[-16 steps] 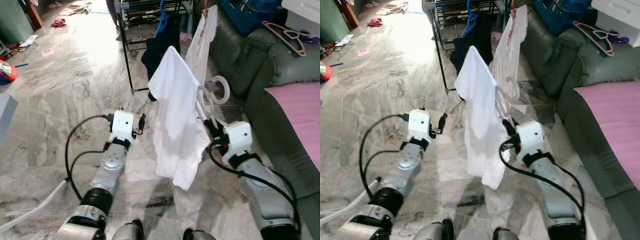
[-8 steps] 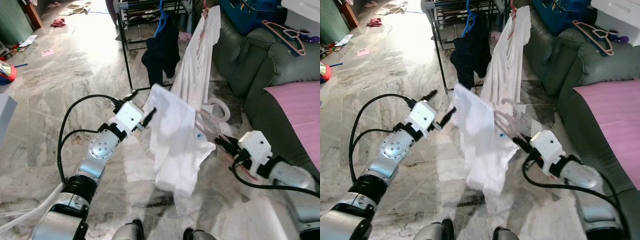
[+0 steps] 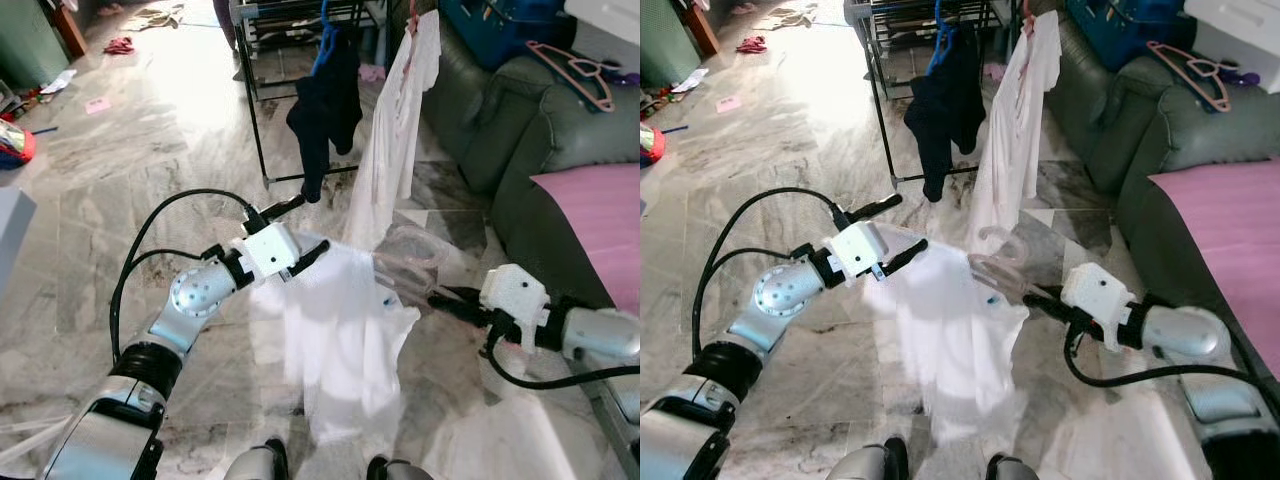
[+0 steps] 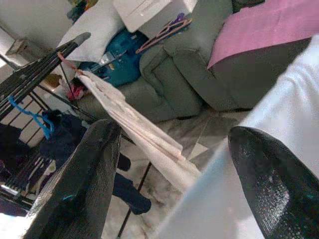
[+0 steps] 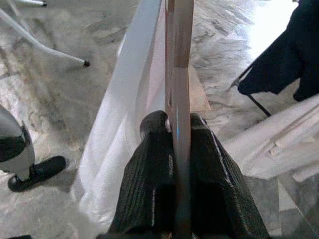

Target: Hang hanger

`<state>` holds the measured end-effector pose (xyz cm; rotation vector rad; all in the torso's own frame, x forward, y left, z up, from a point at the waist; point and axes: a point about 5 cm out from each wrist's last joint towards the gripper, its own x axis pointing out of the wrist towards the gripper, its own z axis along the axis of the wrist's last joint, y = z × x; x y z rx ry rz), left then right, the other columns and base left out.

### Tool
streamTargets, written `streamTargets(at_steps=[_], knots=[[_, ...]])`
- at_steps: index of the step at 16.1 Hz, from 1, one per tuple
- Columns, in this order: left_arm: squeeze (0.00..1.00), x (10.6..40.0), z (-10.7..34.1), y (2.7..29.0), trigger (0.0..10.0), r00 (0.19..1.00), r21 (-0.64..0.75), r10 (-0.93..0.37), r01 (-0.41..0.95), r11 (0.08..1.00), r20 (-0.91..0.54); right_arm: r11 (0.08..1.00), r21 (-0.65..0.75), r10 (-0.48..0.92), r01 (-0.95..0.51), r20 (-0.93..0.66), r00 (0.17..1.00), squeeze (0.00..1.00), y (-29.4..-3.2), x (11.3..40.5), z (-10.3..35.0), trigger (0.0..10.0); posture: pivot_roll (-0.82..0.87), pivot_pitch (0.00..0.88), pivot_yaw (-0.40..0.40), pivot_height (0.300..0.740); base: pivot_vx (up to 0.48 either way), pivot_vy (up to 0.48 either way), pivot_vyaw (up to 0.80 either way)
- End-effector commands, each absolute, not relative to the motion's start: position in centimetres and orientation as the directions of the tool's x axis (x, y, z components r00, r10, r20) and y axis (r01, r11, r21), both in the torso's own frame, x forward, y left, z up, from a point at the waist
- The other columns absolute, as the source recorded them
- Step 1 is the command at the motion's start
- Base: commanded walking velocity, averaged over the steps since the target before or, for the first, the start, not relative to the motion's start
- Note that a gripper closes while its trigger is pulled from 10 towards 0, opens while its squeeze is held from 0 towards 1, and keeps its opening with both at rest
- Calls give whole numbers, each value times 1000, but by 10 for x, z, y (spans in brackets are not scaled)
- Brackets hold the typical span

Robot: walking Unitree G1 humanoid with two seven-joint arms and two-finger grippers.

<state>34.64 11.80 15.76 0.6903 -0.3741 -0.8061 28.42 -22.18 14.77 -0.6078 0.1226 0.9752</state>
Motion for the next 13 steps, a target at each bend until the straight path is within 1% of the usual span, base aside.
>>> streamTargets(at_steps=[1,2,3,4,5,6,8,9,10,11,13], knots=[[0,343,150,117,10000,609,700,-793,573,427,-15,322,-466,766,-824,-383,516,0,-218,285,154,10000,-37,199,63,740,0,0,0],[0,341,147,117,10000,592,699,-805,591,403,-36,288,-474,768,-832,-404,496,0,-218,286,155,10000,-37,198,62,740,0,0,0],[0,341,146,117,10000,588,701,-808,593,395,-42,277,-474,769,-836,-412,488,0,-218,287,155,10000,-37,197,61,740,0,0,0],[0,339,143,118,10000,561,700,-824,618,359,-73,241,-489,760,-838,-442,476,0,-220,289,155,10000,-36,193,57,740,0,0,0],[0,339,144,119,10000,560,699,-825,620,357,-75,233,-493,755,-838,-451,475,0,-221,290,153,10000,-34,193,55,740,0,0,0],[0,342,147,122,10000,568,698,-820,616,365,-73,246,-506,746,-827,-446,495,0,-223,292,151,10000,-32,193,53,740,0,0,0],[0,347,155,127,10000,597,692,-801,598,404,-49,361,-562,719,-744,-342,606,0,-223,303,153,10000,-29,192,49,740,0,0,0],[0,349,157,129,10000,606,696,-794,588,412,-42,440,-558,699,-703,-278,659,0,-223,308,154,10000,-27,192,49,740,0,0,0],[0,350,158,130,10000,606,697,-794,588,410,-44,490,-551,685,-676,-236,689,0,-223,310,153,10000,-25,193,51,740,0,0,0],[0,350,159,131,10000,598,700,-800,594,395,-56,518,-542,679,-662,-210,704,0,-220,309,147,10000,-22,193,57,740,0,0,0],[0,351,161,133,10000,586,713,-807,597,368,-75,528,-540,678,-656,-198,708,0,-216,308,141,10000,-21,195,64,740,0,0,0]])
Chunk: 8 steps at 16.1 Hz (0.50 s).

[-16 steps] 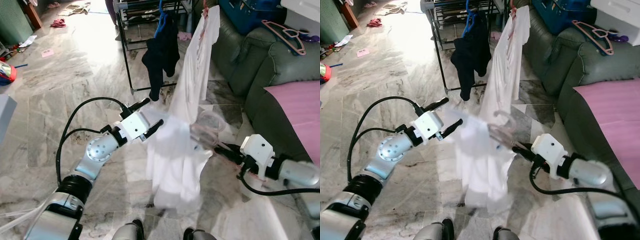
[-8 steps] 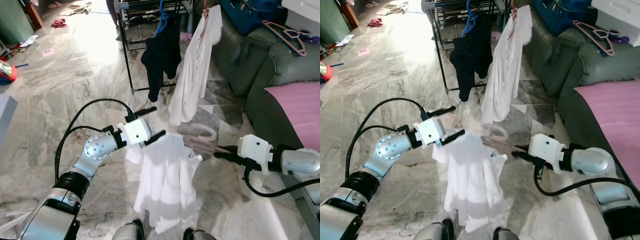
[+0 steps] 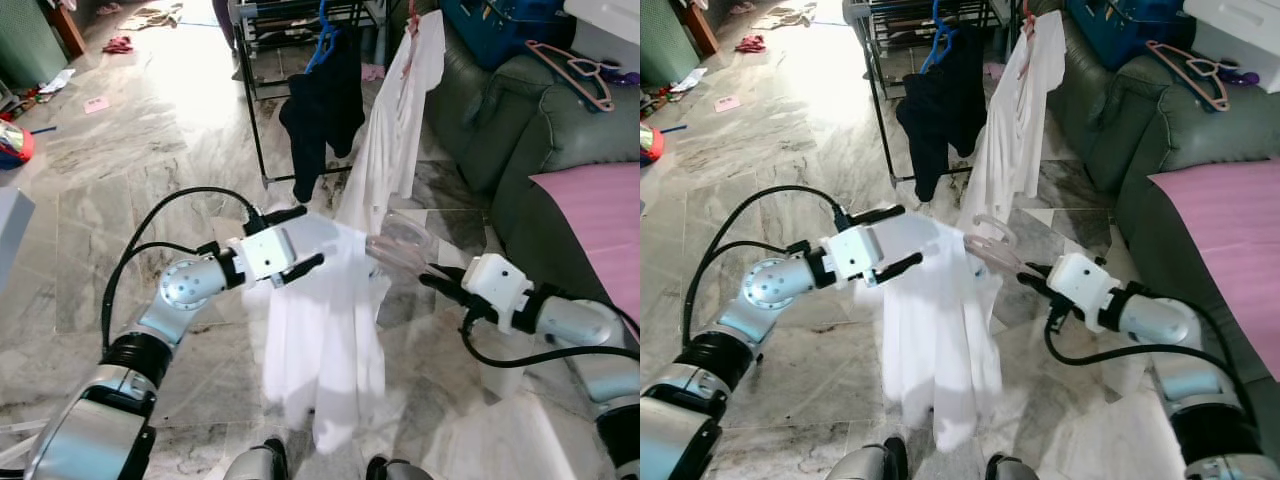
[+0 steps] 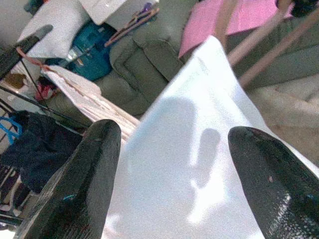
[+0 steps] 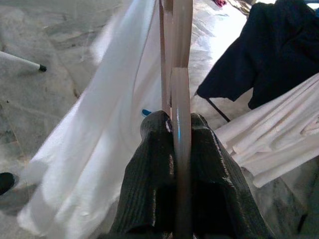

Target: Hang hanger

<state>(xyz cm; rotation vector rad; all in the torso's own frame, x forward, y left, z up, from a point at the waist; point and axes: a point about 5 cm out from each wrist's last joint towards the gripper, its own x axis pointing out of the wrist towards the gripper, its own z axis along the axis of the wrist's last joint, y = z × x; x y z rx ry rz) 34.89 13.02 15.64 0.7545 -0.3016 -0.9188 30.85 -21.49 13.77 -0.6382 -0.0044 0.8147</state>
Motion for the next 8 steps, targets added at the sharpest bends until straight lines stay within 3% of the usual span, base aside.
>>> streamTargets(at_steps=[1,5,8], knots=[[0,351,161,134,10000,572,712,-813,616,338,-108,512,-550,683,-659,-204,701,0,-215,306,137,10000,-23,197,73,740,0,0,0],[0,354,162,127,10000,544,757,-825,602,253,-156,403,-538,746,-740,-275,606,0,-210,298,140,10000,-34,202,84,740,0,0,0],[0,353,160,121,10000,518,754,-836,619,220,-181,376,-543,756,-751,-289,588,0,-211,298,143,10000,-38,203,83,740,0,0,0]])
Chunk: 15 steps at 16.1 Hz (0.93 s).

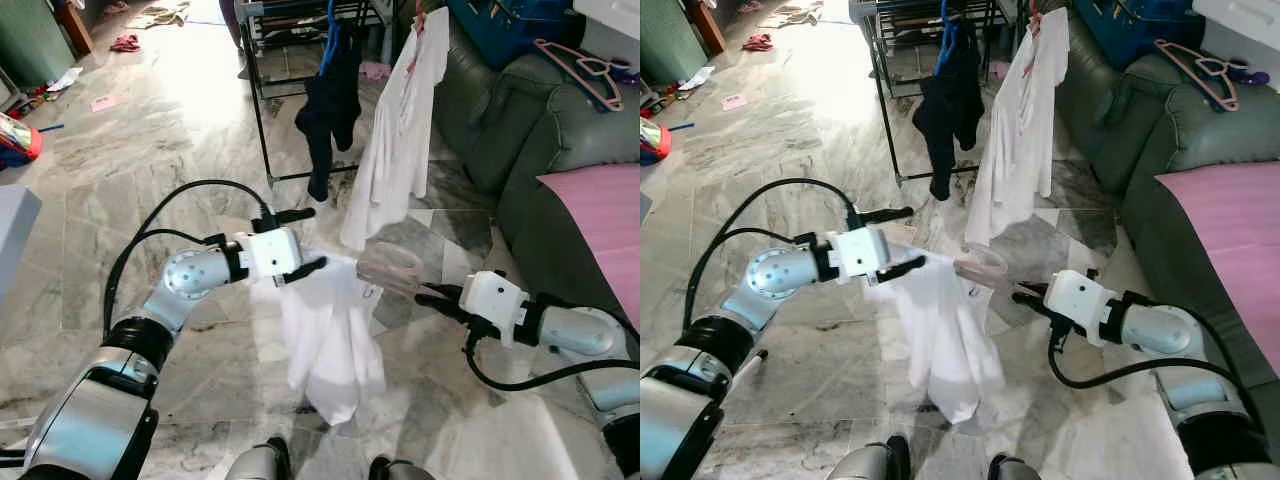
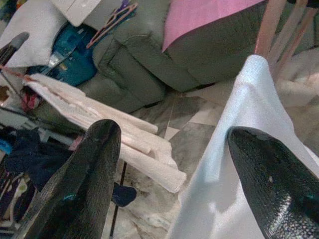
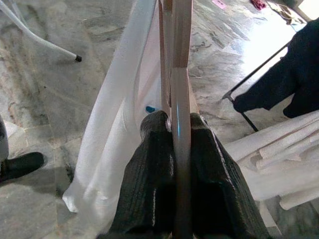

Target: Hang hanger

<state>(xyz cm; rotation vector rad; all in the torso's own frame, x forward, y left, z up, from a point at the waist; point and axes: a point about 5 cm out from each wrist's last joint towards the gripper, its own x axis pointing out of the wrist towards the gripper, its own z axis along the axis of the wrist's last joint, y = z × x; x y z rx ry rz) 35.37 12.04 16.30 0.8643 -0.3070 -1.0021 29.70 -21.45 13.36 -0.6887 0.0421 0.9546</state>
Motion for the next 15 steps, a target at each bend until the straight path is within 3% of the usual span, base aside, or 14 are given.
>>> streamTargets(at_steps=[1,5,7,8,9,11,15], knots=[[0,352,158,119,10000,503,758,-841,623,194,-198,374,-547,756,-749,-289,588,0,-212,298,144,10000,-39,202,83,740,0,0,0],[0,349,144,122,10000,461,731,-832,675,102,-310,314,-563,768,-765,-323,553,0,-212,296,151,10000,-43,207,90,740,0,0,0],[0,349,142,124,7608,451,719,-825,691,80,-342,300,-577,764,-760,-331,553,0,-213,295,152,10000,-44,208,92,740,0,0,0],[0,349,141,126,4627,452,715,-820,695,77,-352,297,-577,765,-760,-332,551,0,-214,295,153,10000,-45,208,94,740,0,0,0],[0,350,140,126,4078,452,709,-815,701,74,-362,289,-579,768,-762,-335,546,0,-213,294,154,10000,-45,208,96,740,0,0,0],[0,350,139,126,0,445,695,-814,716,73,-373,264,-572,781,-776,-345,520,0,-209,291,156,10000,-45,207,99,740,0,0,0],[0,350,134,126,0,427,678,-805,734,42,-413,241,-567,785,-788,-363,502,0,-205,288,153,10000,-45,206,102,740,0,0,0]])
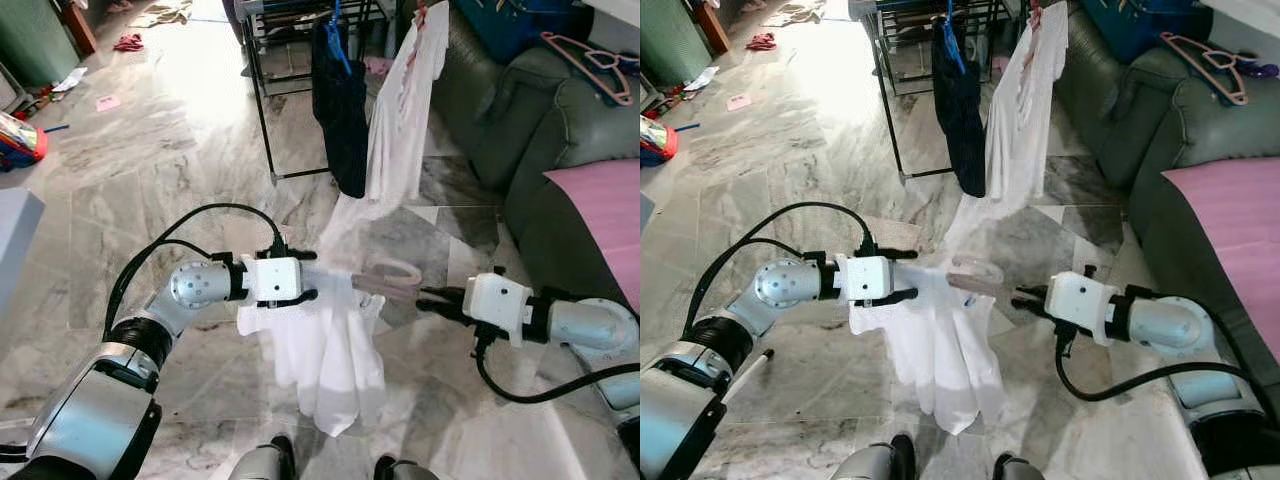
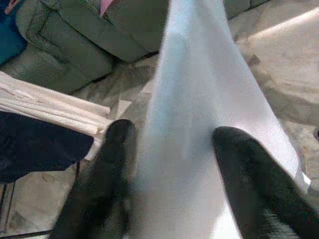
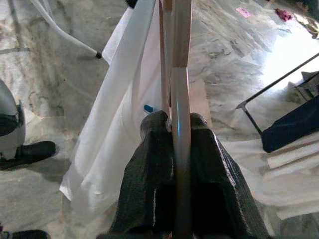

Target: Hang hanger

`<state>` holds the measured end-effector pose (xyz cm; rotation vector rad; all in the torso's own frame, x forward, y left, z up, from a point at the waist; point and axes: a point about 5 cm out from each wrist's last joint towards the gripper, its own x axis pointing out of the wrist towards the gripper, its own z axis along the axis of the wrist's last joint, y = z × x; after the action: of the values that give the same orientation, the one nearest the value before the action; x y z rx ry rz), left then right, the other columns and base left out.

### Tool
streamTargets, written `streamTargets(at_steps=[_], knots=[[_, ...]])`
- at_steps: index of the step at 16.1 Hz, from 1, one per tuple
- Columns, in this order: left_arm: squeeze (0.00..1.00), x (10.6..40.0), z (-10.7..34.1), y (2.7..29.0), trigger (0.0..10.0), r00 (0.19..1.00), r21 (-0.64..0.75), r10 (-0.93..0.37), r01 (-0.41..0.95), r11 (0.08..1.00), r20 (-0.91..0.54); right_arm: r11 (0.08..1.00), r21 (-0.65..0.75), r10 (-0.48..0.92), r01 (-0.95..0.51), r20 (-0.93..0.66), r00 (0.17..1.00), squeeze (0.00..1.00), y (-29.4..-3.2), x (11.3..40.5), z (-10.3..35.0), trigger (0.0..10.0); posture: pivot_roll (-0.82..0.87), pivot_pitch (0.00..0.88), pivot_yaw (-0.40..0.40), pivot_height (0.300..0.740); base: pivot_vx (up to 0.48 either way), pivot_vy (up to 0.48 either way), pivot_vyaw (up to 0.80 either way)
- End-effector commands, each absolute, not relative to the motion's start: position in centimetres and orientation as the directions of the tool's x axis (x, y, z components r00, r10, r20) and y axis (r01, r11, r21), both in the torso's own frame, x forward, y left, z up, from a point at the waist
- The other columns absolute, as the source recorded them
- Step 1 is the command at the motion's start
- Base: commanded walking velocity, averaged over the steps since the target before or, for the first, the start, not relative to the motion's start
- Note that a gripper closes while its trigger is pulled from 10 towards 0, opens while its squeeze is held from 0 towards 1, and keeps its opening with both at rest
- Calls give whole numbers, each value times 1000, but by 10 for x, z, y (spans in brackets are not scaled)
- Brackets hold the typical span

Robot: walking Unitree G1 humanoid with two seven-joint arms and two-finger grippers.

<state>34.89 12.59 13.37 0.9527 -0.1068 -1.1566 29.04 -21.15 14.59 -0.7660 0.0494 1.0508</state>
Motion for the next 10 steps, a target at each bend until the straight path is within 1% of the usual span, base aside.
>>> streamTargets(at_steps=[1,10], knots=[[0,350,134,126,0,426,678,-804,734,39,-415,237,-566,785,-789,-367,499,0,-205,288,152,10000,-45,206,102,740,0,0,0],[0,344,124,127,0,361,632,-785,773,-50,-503,212,-591,778,-778,-380,500,0,-203,292,153,10000,-40,208,100,740,0,0,0]])
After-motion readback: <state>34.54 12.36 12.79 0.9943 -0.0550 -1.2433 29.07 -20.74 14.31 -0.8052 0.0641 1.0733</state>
